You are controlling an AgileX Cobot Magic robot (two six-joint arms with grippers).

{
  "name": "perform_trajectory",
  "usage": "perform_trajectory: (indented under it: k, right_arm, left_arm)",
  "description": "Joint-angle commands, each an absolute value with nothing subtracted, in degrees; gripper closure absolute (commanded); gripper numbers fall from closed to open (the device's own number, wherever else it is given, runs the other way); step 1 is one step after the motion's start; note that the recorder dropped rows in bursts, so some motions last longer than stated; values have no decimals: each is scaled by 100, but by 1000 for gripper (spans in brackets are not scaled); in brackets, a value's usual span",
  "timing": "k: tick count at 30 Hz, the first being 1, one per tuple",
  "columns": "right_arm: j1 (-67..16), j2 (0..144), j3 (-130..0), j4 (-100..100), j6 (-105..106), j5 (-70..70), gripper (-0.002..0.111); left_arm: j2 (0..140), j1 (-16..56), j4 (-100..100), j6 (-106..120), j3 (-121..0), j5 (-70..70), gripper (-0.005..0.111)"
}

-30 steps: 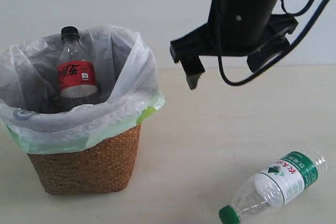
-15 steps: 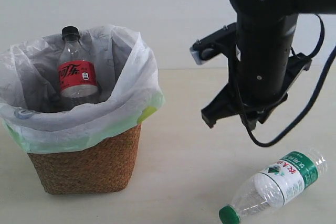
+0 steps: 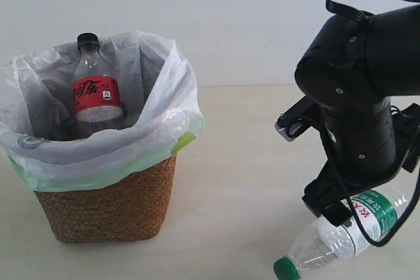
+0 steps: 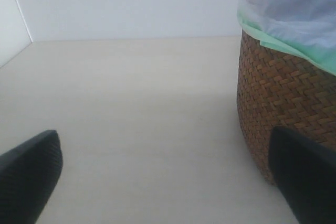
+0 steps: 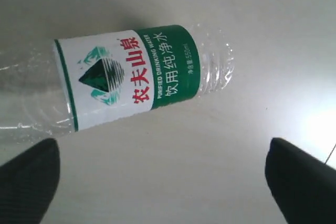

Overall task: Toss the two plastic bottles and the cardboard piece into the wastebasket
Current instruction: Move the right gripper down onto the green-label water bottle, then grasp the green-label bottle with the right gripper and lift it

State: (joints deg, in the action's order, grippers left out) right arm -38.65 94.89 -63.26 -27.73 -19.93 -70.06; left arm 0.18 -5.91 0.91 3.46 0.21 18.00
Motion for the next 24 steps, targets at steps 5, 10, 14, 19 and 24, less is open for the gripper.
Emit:
perform_trajectory:
  k: [5,10,14,19,24]
  right_arm:
    - [-3834,9453,-6047,-1782,-159,-6882,37]
    - [-3849,9453,-6047,-1979,2060,-6133,42]
    - [-3849,9552,-6047,-2401,2090,-5538,19]
    - [-3849,9864,-5891,-2463,2661,-5523,16]
    - [-3849,9897,-5433,-2493,2898,-4866,16]
  left_arm:
    - [0,-614,102,296,0,1764,-1]
    - [0,-614,102,296,0,1764,-1]
    - [0,-614,102,296,0,1764,-1]
    - [0,-614,102,296,0,1764,-1]
    - [0,-614,102,296,0,1764,-1]
